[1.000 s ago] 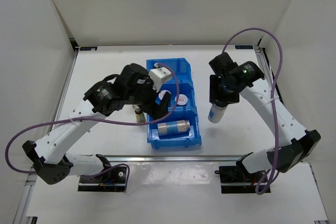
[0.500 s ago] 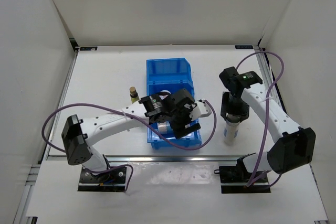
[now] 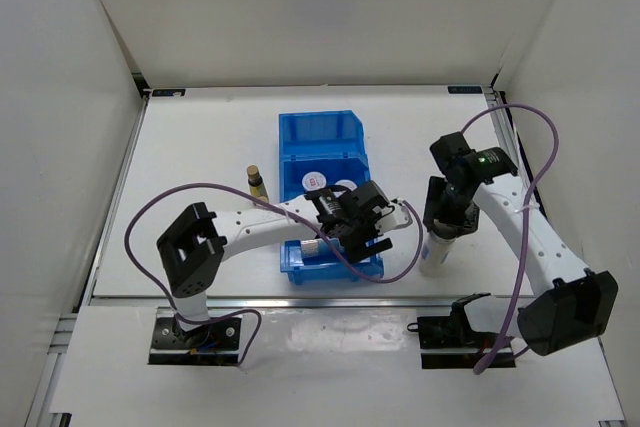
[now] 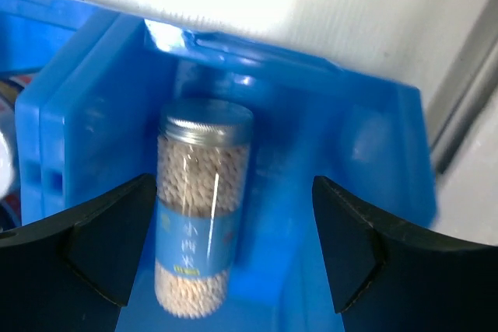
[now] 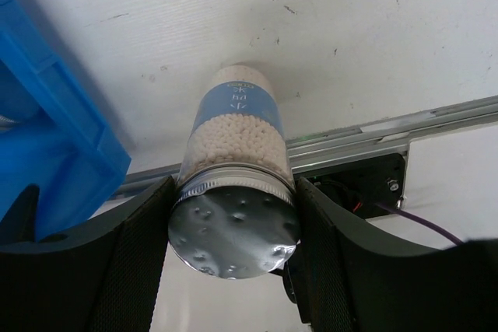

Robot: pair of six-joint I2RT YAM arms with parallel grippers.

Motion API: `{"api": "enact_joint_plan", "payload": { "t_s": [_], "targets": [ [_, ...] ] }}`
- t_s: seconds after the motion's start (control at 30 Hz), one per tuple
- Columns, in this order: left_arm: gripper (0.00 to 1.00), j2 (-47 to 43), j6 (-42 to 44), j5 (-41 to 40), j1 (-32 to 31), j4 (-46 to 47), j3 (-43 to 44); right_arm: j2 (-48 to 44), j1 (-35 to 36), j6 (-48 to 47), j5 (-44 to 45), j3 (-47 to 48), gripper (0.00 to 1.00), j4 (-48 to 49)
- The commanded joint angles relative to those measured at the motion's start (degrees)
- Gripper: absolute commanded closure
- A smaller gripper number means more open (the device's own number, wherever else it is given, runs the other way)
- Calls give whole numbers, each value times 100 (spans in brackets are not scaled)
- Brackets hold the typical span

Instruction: Organize the condiment bottles

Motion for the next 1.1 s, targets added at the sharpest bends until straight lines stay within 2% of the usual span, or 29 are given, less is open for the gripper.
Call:
{"api": "enact_joint_plan", "payload": {
  "t_s": [0.0,0.13,0.2,0.27,0.67,0.87,0.97,1.0,1.07],
  "targets": [
    [9,8,28,92,138,367,-88,-314,-14,109,-34,-33,36,-189],
    [14,176,-25,-48,270,499,-89,-420,-14,109,-139,-33,34,-242],
    [15,298,-78,-48,331,561,-89,-525,-14,161,-140,20,28,-304],
    [15,369,-183,13,332,710,-89,-577,-14,162,-140,20,27,-374],
    [17,791,-420,84,332,877,26,-1017,-14,215,-140,187,24,-778],
    [30,791,-473,84,332,877,26,-1193,-14,215,-87,187,21,-840],
    [41,660,-412,-30,332,877,26,-1193,-14,267,-87,187,21,-840],
    [50,659,-412,-100,332,877,78,-1193,-14,267,-87,135,21,-840],
    [60,528,-342,-179,332,816,157,-1193,-14,267,-139,134,21,-840]
  ]
}}
